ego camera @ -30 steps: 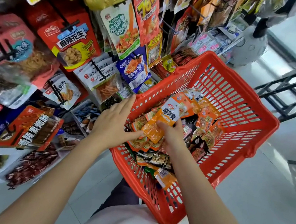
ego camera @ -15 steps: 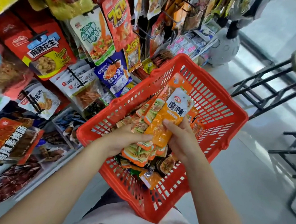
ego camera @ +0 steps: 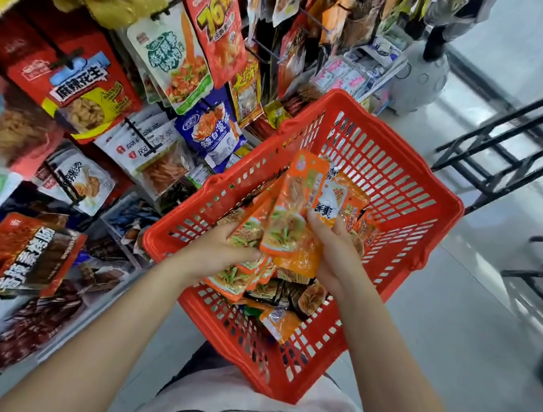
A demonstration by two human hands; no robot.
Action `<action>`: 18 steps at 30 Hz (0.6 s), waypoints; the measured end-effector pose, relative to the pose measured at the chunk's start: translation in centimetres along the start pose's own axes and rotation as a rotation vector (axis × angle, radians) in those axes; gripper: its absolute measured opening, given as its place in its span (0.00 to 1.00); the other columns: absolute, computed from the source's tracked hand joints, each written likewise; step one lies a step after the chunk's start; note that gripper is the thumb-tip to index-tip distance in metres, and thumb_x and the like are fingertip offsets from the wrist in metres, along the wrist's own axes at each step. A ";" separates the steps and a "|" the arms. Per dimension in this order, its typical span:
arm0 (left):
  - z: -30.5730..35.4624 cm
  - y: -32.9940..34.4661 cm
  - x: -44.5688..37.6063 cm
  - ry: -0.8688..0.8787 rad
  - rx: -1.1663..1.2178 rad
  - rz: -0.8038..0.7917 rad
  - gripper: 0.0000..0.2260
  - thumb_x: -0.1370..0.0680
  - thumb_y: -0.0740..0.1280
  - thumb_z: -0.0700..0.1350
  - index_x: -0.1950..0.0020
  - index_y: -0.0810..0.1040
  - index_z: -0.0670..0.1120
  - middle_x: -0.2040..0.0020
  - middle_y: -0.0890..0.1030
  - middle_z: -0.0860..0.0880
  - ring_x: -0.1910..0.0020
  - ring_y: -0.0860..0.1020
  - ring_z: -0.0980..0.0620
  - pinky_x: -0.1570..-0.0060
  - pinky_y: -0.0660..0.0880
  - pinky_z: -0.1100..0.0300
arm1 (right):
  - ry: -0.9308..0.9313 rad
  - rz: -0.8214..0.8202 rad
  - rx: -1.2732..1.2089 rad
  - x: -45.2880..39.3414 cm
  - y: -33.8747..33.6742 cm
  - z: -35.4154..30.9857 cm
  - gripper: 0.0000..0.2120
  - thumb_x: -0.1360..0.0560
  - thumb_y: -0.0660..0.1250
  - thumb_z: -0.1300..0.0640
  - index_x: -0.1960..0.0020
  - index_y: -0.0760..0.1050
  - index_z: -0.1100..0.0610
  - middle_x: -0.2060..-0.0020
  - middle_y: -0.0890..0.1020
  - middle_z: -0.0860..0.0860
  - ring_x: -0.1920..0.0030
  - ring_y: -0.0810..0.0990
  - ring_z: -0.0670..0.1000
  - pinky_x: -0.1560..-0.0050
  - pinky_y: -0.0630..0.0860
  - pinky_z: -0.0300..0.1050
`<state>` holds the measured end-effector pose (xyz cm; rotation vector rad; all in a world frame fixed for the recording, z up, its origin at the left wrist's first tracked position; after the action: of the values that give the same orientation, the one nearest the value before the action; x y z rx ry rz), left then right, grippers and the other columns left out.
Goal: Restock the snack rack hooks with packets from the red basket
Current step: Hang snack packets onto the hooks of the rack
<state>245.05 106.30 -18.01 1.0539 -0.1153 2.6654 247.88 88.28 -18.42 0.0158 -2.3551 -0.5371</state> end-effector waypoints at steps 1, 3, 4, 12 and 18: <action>0.2 -0.1 0.0 0.014 -0.039 -0.004 0.30 0.29 0.78 0.53 0.30 0.74 0.50 0.37 0.81 0.53 0.41 0.81 0.53 0.33 0.73 0.51 | -0.003 -0.034 0.005 0.0 0.5 0.1 0.38 0.41 0.83 0.38 0.34 0.72 0.34 0.29 0.75 0.50 0.27 0.70 0.58 0.28 0.63 0.71; 0.6 -0.3 0.2 0.036 -0.064 0.005 0.20 0.27 0.78 0.48 0.37 0.78 0.52 0.43 0.84 0.55 0.46 0.83 0.56 0.39 0.76 0.54 | 0.005 -0.032 0.000 0.5 1.0 -0.1 0.34 0.38 0.82 0.41 0.35 0.72 0.37 0.30 0.76 0.50 0.27 0.70 0.56 0.26 0.62 0.68; 0.5 -0.4 0.2 0.048 -0.070 0.016 0.17 0.25 0.77 0.44 0.38 0.78 0.52 0.45 0.85 0.56 0.48 0.83 0.58 0.44 0.77 0.58 | 0.008 -0.030 -0.016 0.9 1.3 -0.5 0.35 0.35 0.80 0.44 0.31 0.69 0.41 0.32 0.77 0.50 0.27 0.70 0.55 0.25 0.61 0.66; 0.1 -0.6 0.2 0.031 0.118 0.153 0.25 0.35 0.83 0.50 0.41 0.81 0.53 0.47 0.87 0.51 0.46 0.84 0.49 0.41 0.79 0.49 | -0.062 0.051 0.084 1.2 1.1 -1.2 0.37 0.32 0.80 0.49 0.28 0.69 0.56 0.31 0.75 0.53 0.34 0.76 0.54 0.29 0.68 0.58; -0.6 -1.5 -0.1 -0.062 0.397 0.255 0.13 0.29 0.78 0.39 0.46 0.83 0.46 0.48 0.86 0.44 0.49 0.85 0.45 0.42 0.79 0.44 | -0.068 0.017 0.022 2.2 -0.5 -2.1 0.54 0.39 0.83 0.49 0.21 0.58 0.58 0.27 0.72 0.57 0.32 0.76 0.57 0.29 0.69 0.64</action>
<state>245.13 107.78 -18.49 1.3162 0.3000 2.9618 247.57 86.68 -15.79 -0.0120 -2.4249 -0.5111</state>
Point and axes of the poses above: each hand's wrist, its own x-axis away from the middle knuckle, its own y-axis out of the palm, z = x × y, the point moved 8 cm from there along -x, towards the middle knuckle
